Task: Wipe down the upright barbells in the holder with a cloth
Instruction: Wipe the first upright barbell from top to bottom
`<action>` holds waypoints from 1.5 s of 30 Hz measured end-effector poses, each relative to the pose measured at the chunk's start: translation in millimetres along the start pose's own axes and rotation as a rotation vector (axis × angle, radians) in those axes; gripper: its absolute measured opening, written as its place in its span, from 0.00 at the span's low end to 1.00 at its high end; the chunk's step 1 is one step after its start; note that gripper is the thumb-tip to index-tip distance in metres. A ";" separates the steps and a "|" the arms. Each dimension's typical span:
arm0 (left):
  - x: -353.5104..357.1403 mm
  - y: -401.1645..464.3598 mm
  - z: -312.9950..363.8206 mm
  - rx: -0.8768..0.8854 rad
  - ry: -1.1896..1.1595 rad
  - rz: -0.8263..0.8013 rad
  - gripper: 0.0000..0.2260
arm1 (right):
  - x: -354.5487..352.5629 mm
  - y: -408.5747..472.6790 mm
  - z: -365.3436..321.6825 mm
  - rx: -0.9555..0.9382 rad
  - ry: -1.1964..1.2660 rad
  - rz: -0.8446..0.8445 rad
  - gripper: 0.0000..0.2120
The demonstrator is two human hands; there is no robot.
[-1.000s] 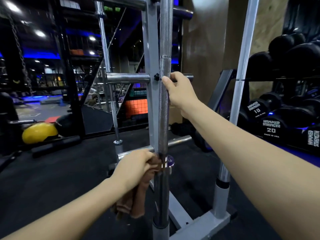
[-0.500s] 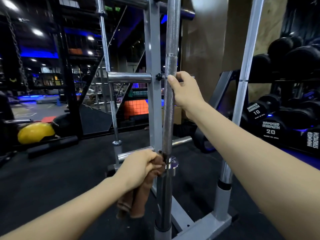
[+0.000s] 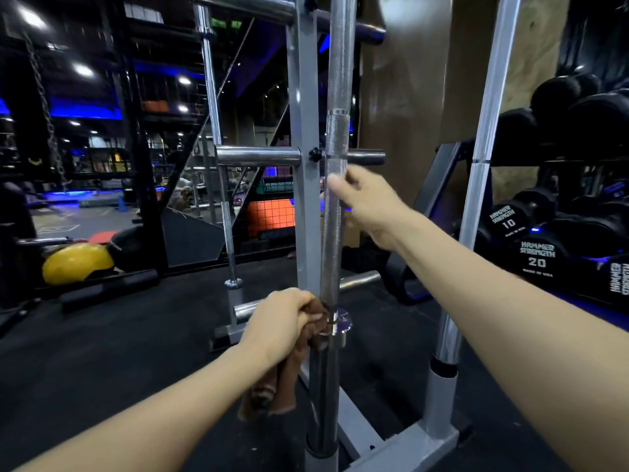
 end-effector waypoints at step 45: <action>25.3 12.6 64.5 0.108 0.562 -0.210 0.06 | 2.0 4.6 12.6 0.034 -0.241 0.034 0.26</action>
Point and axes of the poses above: each hand's wrist, its own y-axis towards the middle knuckle, its own x-axis out of the palm, z = x × y, the point moved 4 cm from there along y, towards the middle knuckle, and after that the axes turned 2 degrees about -x, right-handed, at the moved point
